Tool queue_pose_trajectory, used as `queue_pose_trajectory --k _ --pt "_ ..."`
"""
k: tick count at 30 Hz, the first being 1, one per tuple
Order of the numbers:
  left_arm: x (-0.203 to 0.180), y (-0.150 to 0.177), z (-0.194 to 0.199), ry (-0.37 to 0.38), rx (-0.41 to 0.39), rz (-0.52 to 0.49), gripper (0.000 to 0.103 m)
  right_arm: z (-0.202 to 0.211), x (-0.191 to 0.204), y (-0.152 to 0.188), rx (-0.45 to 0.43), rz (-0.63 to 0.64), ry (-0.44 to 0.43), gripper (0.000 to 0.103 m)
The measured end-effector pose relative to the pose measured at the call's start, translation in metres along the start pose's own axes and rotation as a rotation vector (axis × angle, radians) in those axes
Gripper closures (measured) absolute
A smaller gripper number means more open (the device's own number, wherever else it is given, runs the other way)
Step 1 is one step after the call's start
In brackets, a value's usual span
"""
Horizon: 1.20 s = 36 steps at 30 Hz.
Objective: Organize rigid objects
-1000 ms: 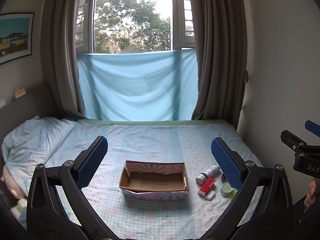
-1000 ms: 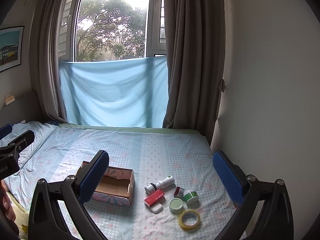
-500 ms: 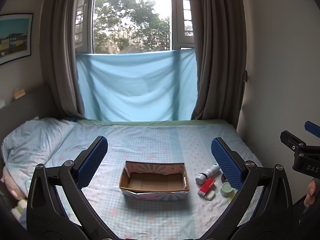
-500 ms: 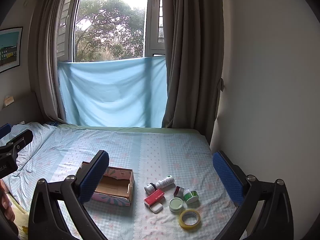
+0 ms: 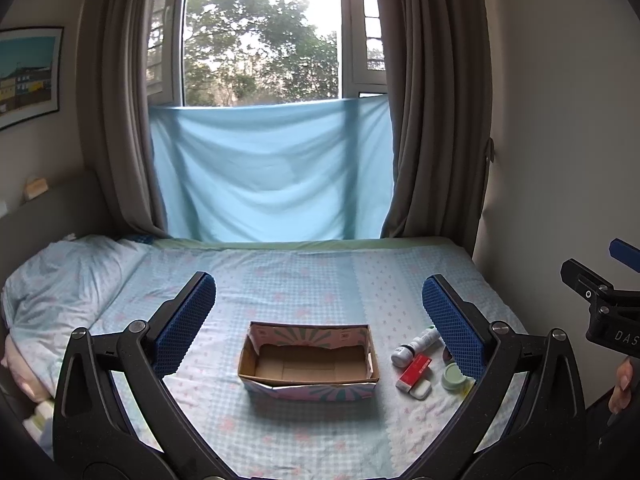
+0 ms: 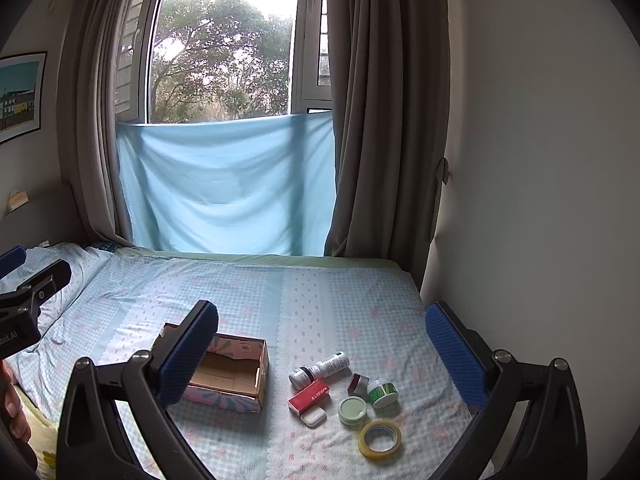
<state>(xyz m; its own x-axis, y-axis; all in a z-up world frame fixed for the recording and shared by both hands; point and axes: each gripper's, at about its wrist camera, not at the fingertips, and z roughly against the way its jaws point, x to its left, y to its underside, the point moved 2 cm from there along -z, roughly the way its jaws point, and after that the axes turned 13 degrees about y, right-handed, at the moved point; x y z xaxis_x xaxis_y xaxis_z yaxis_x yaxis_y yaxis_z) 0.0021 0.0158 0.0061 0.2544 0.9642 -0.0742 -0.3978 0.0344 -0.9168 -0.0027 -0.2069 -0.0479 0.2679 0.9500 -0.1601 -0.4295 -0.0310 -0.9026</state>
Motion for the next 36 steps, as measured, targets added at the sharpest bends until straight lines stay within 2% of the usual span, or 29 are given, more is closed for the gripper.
queue_pose_trajectory --k 26,32,36 --pt "0.008 -0.002 -0.010 0.002 0.006 0.010 0.000 -0.005 0.012 -0.008 0.004 0.014 0.000 0.000" --pt "0.014 -0.007 -0.020 0.006 0.051 -0.012 0.000 -0.008 0.015 -0.011 0.011 -0.006 0.009 0.000" --pt "0.021 -0.010 -0.032 0.037 0.077 -0.043 0.000 -0.011 0.014 -0.013 0.022 -0.049 0.046 0.000"
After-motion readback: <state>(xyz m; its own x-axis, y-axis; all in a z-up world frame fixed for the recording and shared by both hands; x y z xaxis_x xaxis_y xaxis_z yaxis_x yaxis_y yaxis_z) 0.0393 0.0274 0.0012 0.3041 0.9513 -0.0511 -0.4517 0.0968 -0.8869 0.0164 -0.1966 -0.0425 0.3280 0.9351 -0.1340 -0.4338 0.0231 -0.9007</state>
